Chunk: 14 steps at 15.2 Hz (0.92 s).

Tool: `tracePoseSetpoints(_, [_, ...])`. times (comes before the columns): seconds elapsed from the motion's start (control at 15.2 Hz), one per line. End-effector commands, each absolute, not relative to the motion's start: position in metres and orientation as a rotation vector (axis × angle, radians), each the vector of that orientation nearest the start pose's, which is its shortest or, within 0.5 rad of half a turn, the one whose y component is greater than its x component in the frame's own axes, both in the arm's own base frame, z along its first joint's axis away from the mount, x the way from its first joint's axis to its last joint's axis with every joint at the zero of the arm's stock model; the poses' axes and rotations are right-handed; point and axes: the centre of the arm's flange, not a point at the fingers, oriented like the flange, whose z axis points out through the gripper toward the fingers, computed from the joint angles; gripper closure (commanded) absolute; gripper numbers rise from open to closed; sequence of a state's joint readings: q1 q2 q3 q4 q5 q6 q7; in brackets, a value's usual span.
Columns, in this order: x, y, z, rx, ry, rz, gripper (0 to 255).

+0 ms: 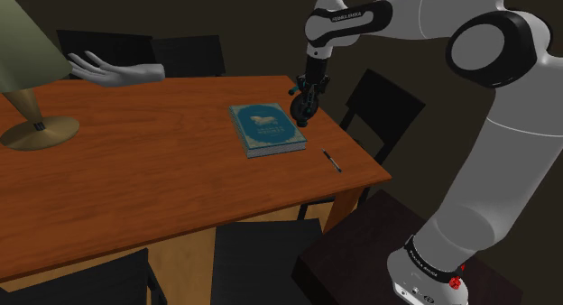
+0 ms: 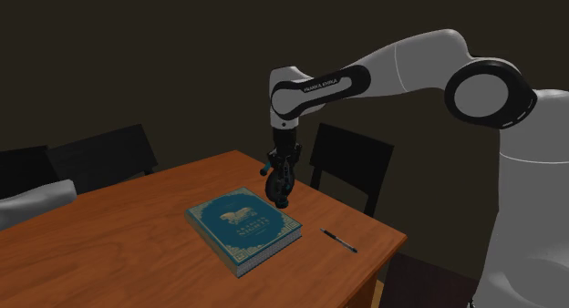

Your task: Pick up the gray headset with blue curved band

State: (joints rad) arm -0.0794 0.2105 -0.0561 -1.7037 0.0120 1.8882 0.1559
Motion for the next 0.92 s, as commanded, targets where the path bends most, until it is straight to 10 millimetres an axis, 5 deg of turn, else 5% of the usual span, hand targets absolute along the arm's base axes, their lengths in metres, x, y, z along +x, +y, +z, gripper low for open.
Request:
tracePoseSetpoints(0.0, [0.616, -0.081, 0.464, -3.108, 0.461, 0.041, 255])
tracePoseSetpoints(0.33, [0.616, -0.080, 0.464, -3.108, 0.461, 0.041, 255])
tracePoseSetpoints(0.86, [0.616, -0.080, 0.506, -3.108, 0.461, 0.041, 255])
